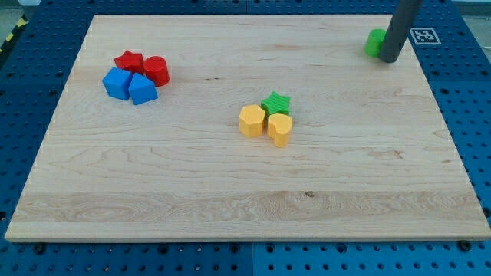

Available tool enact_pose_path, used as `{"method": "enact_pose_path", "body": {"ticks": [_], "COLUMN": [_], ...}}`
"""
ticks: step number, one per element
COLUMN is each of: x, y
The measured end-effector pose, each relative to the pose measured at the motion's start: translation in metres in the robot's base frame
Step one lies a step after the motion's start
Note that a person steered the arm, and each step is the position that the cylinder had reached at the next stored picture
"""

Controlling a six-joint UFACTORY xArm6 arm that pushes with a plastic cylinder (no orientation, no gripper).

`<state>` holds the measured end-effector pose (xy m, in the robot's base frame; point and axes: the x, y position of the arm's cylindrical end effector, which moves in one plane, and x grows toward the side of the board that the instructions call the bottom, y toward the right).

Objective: Push the green circle to the top right

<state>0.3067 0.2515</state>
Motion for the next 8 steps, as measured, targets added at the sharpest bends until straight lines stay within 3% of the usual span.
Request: {"method": "enact_pose_path", "body": {"ticks": [1,2,4,8], "x": [-0.014,0.009,0.003,-0.025], "y": [0.009,0.008,-0.036,0.002]}}
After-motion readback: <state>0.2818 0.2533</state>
